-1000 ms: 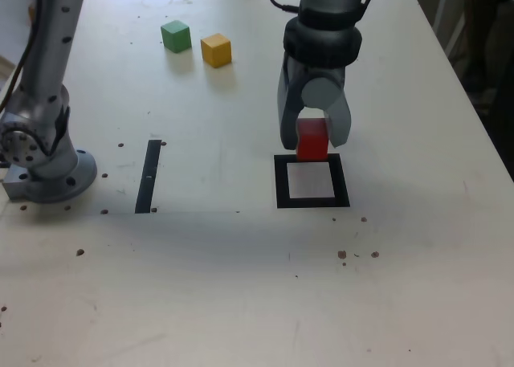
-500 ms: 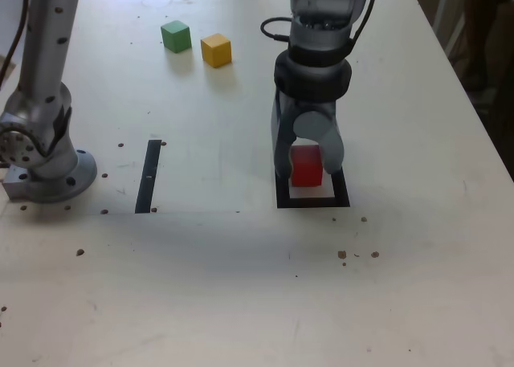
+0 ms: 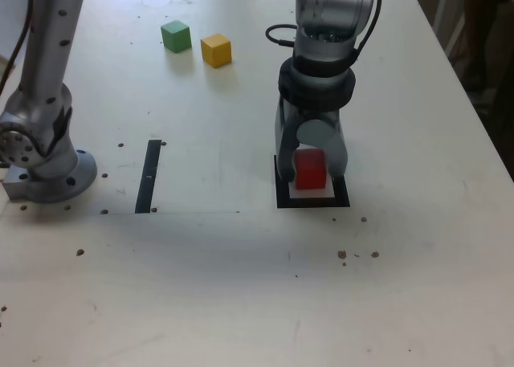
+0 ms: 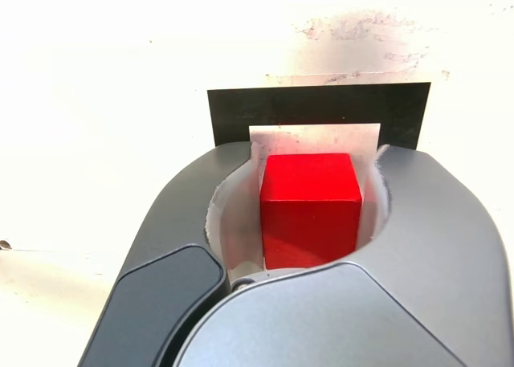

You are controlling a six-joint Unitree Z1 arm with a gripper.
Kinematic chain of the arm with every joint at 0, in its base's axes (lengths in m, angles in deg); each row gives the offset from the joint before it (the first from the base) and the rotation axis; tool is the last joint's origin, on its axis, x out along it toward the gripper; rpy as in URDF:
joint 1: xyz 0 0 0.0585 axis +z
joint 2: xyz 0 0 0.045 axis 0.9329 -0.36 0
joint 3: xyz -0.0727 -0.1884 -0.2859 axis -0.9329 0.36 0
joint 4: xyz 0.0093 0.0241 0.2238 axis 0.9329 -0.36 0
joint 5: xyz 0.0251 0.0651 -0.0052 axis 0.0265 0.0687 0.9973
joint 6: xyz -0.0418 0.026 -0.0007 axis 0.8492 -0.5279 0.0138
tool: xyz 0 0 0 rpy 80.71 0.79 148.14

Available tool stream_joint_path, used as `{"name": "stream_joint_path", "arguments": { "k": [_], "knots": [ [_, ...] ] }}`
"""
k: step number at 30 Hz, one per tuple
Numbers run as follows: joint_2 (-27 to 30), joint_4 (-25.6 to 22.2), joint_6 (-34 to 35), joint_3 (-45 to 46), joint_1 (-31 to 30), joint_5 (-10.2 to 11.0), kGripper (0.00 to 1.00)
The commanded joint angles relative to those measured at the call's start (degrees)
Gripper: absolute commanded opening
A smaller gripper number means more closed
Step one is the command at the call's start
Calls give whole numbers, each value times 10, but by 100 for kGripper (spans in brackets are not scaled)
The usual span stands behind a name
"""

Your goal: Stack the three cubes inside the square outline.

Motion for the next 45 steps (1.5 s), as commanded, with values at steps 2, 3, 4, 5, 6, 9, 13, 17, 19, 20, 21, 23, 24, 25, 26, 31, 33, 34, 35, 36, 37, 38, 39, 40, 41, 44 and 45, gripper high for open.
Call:
{"name": "stream_joint_path", "arguments": {
  "k": [2, 3, 4, 5, 6, 9, 13, 17, 19, 20, 21, 23, 24, 25, 26, 31, 33, 34, 35, 36, 37, 38, 39, 40, 41, 44, 45],
  "knots": [
    [-2, -1, 1, -1, -1, 0, 96],
    [0, -2, 1, -1, -1, 1, 98],
    [3, -4, 1, -2, -1, 2, 99],
    [6, -6, 1, -3, -1, 4, 99],
    [9, -9, 1, -4, -1, 6, 99],
    [22, -26, 0, -11, 0, 15, 99],
    [32, -52, -14, -23, 14, 17, 99],
    [41, -67, -51, -21, 60, 3, 99],
    [49, -73, -68, -19, 90, 2, 99],
    [54, -76, -75, -18, 104, 5, 99],
    [58, -79, -81, -19, 119, 10, 99],
    [64, -82, -93, -22, 149, 21, 100],
    [65, -83, -99, -23, 165, 27, 100],
    [67, -84, -105, -24, 180, 33, 100],
    [67, -84, -111, -25, 196, 38, 100],
    [63, -82, -148, -30, 281, 54, 100],
    [60, -82, -161, -34, 312, 59, 100],
    [59, -82, -167, -36, 327, 62, 100],
    [59, -83, -173, -39, 342, 64, 100],
    [58, -84, -179, -42, 357, 66, 100],
    [57, -85, -184, -46, 373, 68, 100],
    [56, -87, -190, -50, 388, 69, 99],
    [55, -89, -196, -55, 403, 70, 99],
    [52, -93, -202, -60, 418, 70, 99],
    [49, -98, -207, -66, 432, 71, 99],
    [35, -119, -217, -86, 468, 72, 97],
    [27, -128, -220, -93, 481, 71, 96]
  ]
}}
